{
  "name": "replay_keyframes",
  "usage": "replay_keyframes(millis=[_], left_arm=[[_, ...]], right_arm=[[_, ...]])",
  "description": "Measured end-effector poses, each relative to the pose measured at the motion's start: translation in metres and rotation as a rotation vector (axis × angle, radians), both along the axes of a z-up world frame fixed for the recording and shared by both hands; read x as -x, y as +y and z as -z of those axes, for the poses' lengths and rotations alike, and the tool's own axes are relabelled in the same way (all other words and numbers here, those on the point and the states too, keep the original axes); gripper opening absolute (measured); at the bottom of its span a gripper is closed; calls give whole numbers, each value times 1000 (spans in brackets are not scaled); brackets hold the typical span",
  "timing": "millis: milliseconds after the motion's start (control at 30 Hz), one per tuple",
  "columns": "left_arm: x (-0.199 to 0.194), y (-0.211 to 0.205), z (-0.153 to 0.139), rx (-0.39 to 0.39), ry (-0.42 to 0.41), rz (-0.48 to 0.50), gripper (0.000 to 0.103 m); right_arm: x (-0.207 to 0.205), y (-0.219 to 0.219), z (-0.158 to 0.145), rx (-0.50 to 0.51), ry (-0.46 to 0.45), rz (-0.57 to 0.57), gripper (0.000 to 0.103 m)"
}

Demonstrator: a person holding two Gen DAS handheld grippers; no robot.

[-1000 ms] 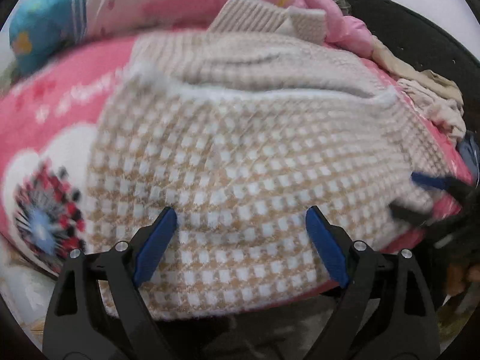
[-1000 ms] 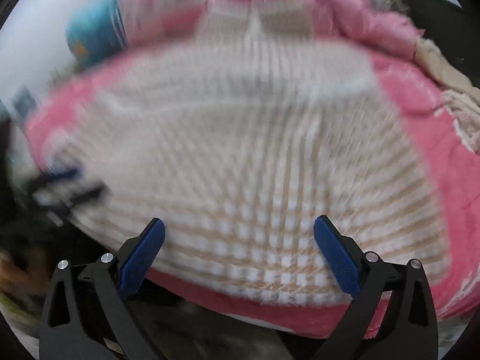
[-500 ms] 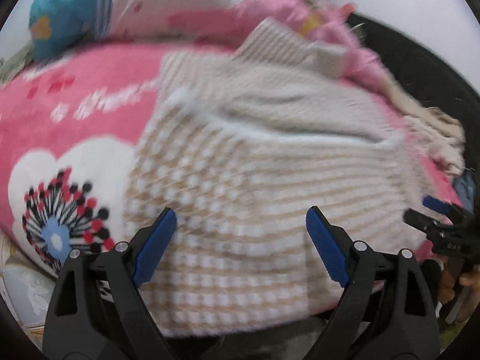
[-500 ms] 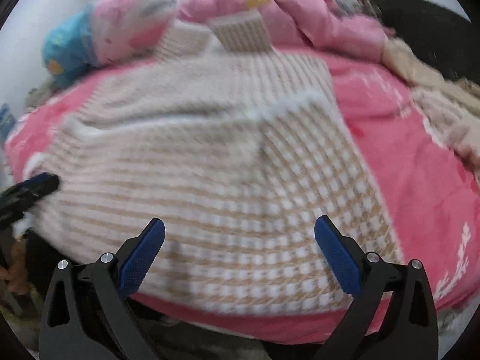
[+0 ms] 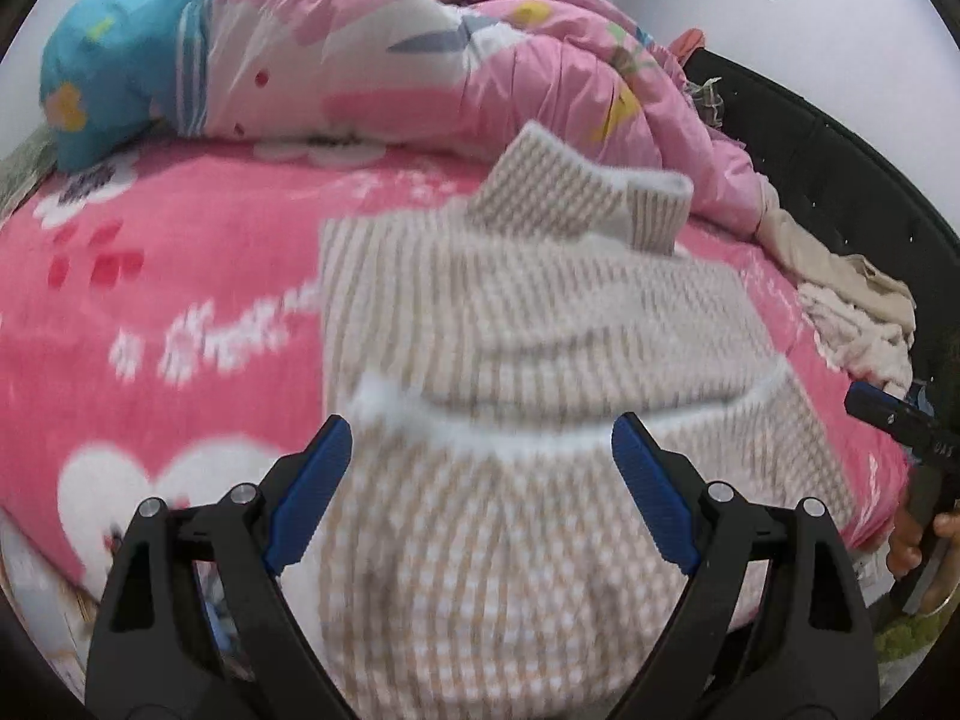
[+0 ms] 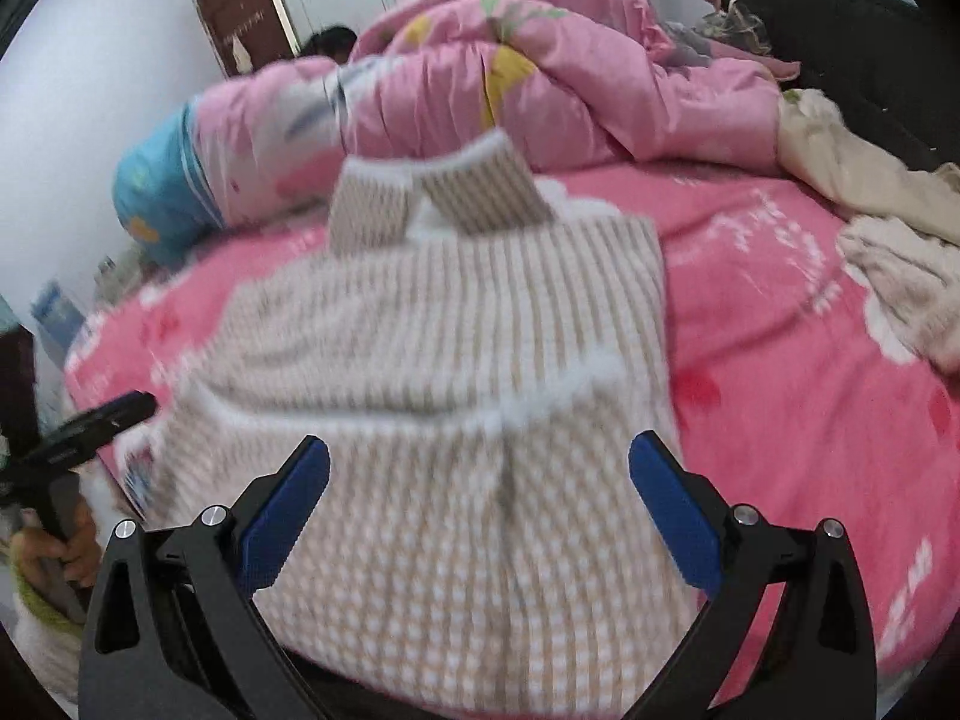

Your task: Fold large clothes

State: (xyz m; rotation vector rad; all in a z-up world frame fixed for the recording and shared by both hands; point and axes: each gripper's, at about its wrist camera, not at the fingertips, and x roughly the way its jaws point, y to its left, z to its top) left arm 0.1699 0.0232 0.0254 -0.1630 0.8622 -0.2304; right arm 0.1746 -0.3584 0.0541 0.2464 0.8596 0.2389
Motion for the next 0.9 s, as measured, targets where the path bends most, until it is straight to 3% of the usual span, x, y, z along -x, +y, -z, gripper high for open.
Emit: replay_keyframes(millis=[167,267,400,500,567,600,667,700,800,900], left_arm=[[-71,-5,-30,52,-31,37,85],[-137,-13,-40,84,-52,38,85],[-214,-23,-29,158,30,38,85],[-270,-17,-7,222,105,-64,85],[-297,-2,8,230,127,-193,85],[-305,4,14,201,142,-253,85],[-327,18,31,132,199,-383,85],[-334,21,39,129,220,-400,85],[-356,15,72,82,359,-350,83],[-353,-7,80,76,382,-226,78]], right_arm=[[-82,-10,-12,-209,39,-40,98],[-149,-21,-9,-292,68,-27,98],[-242,-39,11,-453,157,-6,98],[-293,-56,36,-568,225,41,94],[-317,-67,53,-616,267,86,82],[-324,-69,61,-632,284,94,79],[-344,-71,81,-651,343,96,61],[-353,-68,91,-652,379,90,58],[-365,-49,111,-636,465,7,40],[-359,-26,108,-569,464,-100,26]])
